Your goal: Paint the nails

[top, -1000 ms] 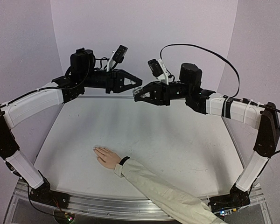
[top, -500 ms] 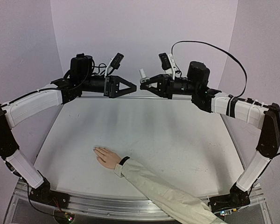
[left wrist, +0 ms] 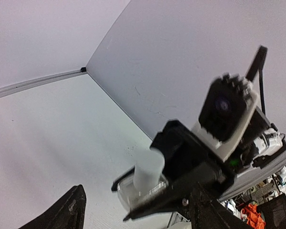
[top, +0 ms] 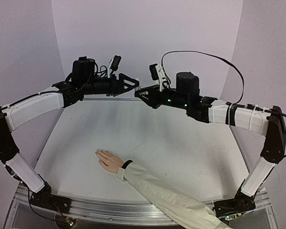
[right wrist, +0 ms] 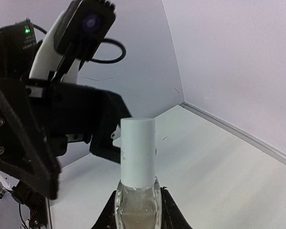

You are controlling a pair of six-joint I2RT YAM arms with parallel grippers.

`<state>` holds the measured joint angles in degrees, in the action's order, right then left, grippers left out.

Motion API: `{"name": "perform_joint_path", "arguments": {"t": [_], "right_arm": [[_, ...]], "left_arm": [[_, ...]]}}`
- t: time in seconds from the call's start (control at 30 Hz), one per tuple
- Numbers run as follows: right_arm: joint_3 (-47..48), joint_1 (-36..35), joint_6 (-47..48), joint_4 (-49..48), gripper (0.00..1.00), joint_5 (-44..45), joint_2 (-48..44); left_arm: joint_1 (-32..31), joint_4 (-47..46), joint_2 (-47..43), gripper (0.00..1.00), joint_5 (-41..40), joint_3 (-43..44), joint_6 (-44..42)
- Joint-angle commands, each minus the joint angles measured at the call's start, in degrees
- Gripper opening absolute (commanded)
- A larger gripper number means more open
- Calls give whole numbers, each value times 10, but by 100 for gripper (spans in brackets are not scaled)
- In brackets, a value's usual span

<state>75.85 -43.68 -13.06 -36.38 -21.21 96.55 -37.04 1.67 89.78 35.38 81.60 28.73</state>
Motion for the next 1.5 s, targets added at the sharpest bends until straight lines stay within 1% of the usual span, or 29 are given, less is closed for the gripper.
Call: {"name": "perform_joint_path", "arguments": {"t": [0.0,0.17,0.27,0.37,0.53,0.63,0.73,0.9,0.97,1.03,1.1,1.13,1.17,1.23,1.27,1.33,1.47], "right_arm": [[32,-42,51,0,0,89,10],[38,-59,66,2,0,108,19],[38,-62,67,3,0,119,20],[44,-64,68,3,0,120,22],[53,-67,74,3,0,120,27],[55,-67,78,3,0,123,27],[55,-67,79,3,0,126,25],[55,-66,81,0,0,113,15],[58,-56,83,-3,0,52,9],[66,-28,79,-7,0,-70,5],[70,6,53,-35,0,-234,1],[68,24,23,-67,0,-324,0],[64,37,-15,-123,0,-422,3],[69,47,-127,-246,0,-583,16],[79,47,-157,-268,0,-624,21],[81,49,-167,-269,0,-643,17],[56,59,-155,-267,0,-603,-2]], "left_arm": [[4,-15,-12,72,-39,12,44],[4,-14,-17,56,-44,9,42],[4,-14,-23,50,-43,1,41],[4,-14,-22,47,-40,-6,43],[4,-14,-10,35,-25,1,44],[4,-14,-5,25,-21,8,43],[4,-14,-1,13,-16,12,40],[4,-15,12,0,36,23,20],[4,-14,17,0,73,29,3],[4,-14,21,0,132,40,-22],[2,-14,20,0,205,49,-54],[2,-14,17,0,238,52,-69],[1,-14,12,0,267,52,-85],[0,-14,-3,0,301,46,-113],[0,-14,-11,0,313,42,-125],[0,-14,-23,0,328,38,-141],[1,-14,-22,0,325,43,-141]]}}
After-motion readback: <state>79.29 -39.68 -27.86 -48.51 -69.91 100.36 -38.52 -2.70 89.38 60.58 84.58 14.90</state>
